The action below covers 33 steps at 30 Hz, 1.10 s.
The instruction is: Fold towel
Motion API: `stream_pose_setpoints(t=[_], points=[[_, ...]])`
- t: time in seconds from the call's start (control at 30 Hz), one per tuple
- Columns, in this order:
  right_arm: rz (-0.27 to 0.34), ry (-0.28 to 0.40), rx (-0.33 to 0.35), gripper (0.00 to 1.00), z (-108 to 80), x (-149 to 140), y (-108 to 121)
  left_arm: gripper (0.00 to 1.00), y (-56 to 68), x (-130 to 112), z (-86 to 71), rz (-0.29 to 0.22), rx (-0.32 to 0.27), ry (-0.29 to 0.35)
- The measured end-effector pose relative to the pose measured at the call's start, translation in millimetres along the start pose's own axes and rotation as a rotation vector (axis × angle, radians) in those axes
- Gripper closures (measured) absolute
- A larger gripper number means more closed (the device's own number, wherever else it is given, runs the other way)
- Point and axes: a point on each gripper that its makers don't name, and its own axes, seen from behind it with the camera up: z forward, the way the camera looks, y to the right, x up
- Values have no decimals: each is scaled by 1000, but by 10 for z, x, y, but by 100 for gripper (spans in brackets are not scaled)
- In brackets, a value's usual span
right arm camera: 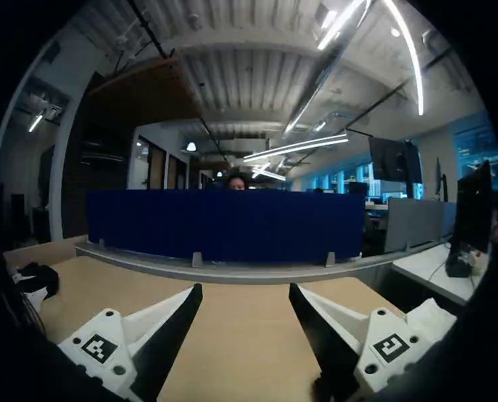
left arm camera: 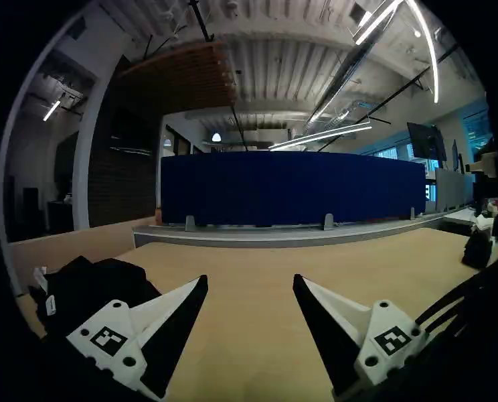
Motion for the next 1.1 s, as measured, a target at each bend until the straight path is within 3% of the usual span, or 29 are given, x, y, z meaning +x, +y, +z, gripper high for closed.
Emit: stream_pose_setpoints(t=[0.5,0.8,1.1], points=[[29,12,-21,0,-7,-385,236,6,5,2,-70,-1,1,0],[36,28,-9,0,27,-731,213,6,-4,2,-130,0,1,0],[25,-2,-7,0,69,-1154,225,6,-13,5,-186,0,1,0]])
